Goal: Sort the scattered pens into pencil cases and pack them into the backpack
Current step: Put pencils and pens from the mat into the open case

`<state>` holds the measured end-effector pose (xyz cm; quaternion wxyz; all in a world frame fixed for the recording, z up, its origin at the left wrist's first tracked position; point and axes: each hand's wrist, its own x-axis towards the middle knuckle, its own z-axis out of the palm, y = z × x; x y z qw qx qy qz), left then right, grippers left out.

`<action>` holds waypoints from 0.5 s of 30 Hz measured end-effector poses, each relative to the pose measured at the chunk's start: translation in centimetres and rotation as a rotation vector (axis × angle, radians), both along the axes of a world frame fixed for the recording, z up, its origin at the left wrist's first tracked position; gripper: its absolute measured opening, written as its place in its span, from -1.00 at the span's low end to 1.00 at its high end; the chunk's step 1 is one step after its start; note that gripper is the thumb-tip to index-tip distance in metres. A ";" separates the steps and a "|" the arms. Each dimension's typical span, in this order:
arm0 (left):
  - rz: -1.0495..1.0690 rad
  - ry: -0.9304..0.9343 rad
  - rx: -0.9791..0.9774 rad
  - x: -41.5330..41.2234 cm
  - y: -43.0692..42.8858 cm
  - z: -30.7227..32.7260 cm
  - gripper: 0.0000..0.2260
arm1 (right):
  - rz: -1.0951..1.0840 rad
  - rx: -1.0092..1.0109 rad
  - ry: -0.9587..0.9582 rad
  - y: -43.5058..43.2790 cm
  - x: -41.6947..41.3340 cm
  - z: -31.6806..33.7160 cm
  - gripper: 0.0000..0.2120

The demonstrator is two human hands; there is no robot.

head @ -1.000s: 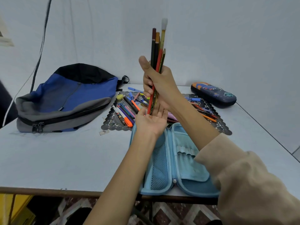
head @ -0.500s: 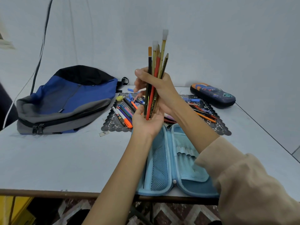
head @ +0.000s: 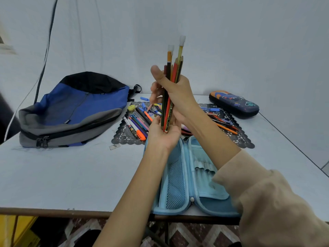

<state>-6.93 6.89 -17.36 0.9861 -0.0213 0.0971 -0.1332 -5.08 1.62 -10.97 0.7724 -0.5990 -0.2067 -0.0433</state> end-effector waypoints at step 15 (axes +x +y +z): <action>0.013 0.044 0.167 0.0 0.3 0.1 -0.70 | 0.037 -0.046 -0.074 0.1 0.4 -1.8 -0.85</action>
